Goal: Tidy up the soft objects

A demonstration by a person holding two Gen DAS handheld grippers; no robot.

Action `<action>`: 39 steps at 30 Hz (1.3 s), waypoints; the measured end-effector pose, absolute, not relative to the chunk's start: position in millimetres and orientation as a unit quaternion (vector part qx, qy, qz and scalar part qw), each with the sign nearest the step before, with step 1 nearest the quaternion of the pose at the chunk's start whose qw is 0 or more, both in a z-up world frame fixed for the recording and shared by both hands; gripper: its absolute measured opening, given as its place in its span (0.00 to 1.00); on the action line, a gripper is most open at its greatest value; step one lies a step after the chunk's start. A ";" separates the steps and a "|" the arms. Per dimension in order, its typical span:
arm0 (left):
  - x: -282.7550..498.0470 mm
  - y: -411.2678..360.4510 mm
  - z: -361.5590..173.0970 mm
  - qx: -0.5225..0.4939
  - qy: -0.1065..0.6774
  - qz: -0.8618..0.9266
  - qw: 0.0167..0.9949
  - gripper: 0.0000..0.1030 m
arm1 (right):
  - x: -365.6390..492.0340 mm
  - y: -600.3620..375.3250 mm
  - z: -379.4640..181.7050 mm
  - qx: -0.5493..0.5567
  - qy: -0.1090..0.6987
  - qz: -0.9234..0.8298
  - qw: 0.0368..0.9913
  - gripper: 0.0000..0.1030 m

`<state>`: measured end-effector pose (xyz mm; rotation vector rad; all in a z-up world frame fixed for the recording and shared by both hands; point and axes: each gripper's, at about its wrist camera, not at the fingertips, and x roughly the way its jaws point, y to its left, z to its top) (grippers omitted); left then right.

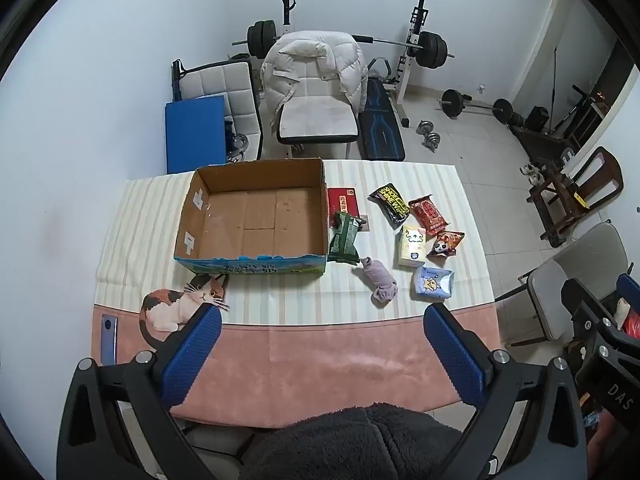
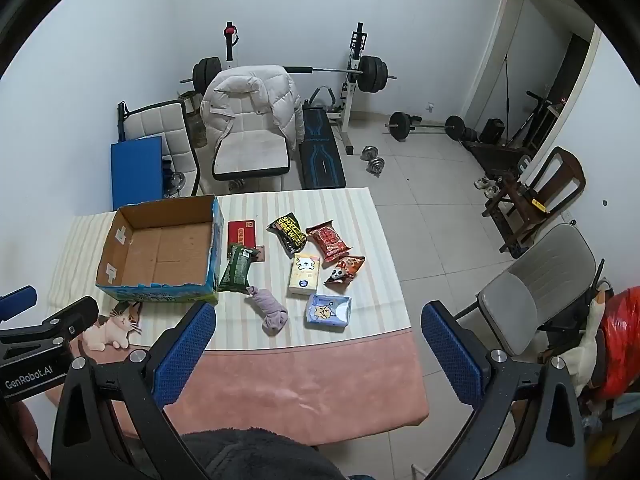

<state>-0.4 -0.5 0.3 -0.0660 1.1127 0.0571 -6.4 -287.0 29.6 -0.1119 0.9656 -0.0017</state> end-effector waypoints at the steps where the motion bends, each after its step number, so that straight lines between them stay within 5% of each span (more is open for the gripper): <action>1: -0.7 -0.7 0.5 -0.031 0.528 0.028 0.848 1.00 | -6.5 -287.8 29.7 -0.051 0.464 0.001 0.884 1.00; 39: 3.1 -7.8 4.4 -0.038 0.514 0.020 0.857 1.00 | -4.3 -290.7 42.8 -0.063 0.444 0.003 0.894 1.00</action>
